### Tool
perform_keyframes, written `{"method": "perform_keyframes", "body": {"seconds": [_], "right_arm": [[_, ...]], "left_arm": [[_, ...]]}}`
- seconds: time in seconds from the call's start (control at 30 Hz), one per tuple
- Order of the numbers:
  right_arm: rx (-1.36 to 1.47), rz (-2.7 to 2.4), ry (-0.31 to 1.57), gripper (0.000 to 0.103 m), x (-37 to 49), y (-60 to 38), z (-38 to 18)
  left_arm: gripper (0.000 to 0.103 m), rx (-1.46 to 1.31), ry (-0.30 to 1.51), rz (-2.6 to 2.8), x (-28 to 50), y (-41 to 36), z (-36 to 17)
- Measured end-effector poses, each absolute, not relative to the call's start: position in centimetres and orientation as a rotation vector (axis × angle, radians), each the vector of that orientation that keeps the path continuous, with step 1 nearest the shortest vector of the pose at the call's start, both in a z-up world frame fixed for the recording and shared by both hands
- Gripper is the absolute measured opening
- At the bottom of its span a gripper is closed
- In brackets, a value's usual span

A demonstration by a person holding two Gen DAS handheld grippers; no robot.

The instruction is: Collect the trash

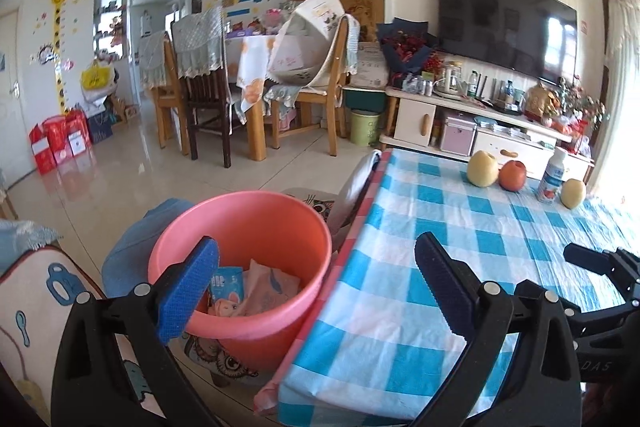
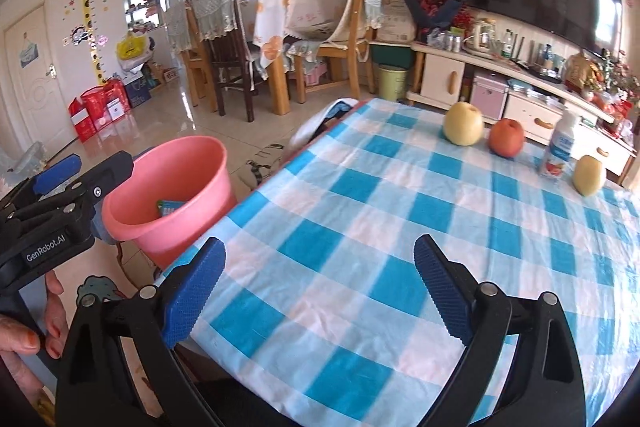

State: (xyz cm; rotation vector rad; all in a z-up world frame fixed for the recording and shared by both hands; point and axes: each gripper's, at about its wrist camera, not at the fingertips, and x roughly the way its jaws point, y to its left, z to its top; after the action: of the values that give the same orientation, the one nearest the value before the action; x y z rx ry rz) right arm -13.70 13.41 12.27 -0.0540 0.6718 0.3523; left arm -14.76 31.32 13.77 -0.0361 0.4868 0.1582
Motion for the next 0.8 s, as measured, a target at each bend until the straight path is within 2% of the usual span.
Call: {"method": "perform_keyframes", "body": {"seconds": [0.8], "right_arm": [[-0.001,0.115,0.388,0.097,-25.9,1.5,22.2]], "left_arm": [[0.099,0.119,0.284,0.063,-23.9,19.0,21.8]]}}
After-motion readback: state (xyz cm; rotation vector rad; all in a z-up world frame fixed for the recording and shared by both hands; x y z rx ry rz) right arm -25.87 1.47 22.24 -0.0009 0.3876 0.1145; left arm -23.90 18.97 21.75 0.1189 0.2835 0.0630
